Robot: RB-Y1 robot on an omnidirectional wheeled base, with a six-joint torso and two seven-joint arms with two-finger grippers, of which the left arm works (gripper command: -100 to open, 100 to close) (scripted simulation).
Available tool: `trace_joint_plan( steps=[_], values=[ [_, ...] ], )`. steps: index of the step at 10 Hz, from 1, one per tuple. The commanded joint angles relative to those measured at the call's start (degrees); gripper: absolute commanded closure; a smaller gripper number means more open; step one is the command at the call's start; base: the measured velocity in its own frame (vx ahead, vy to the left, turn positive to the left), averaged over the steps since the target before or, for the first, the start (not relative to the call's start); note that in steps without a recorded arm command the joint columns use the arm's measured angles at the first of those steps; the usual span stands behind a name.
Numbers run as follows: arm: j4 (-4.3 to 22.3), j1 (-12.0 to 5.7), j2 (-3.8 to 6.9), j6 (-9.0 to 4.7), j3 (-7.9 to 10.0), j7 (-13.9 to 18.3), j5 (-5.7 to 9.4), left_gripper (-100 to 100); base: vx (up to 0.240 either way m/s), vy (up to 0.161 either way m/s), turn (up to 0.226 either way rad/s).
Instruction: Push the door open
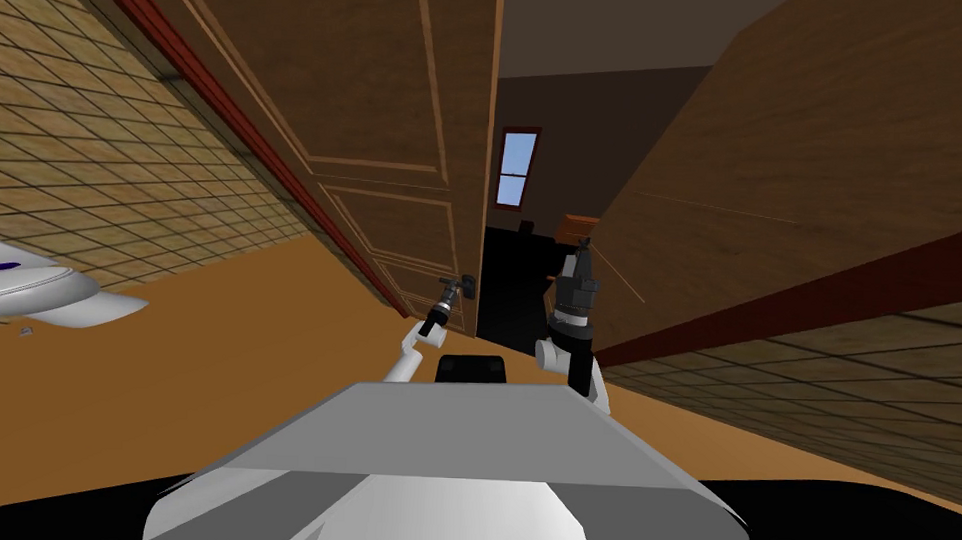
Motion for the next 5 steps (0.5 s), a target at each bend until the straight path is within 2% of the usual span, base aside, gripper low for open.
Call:
trace_joint_plan(
  steps=[1,2,3,5],
  values=[
    [0.68,-0.33,-0.44,-0.31,0.31,-0.08,0.03,-100,0.172,-0.037,-0.017],
    [0.42,-0.21,-0.29,-0.18,0.19,-0.06,0.01,-100,0.076,-0.009,0.000],
    [0.42,-0.21,-0.29,-0.18,0.19,-0.06,0.01,100,-0.014,-0.001,0.005],
    [0.42,-0.21,-0.29,-0.18,0.19,-0.06,0.01,100,-0.019,0.005,-0.010]
  ],
)
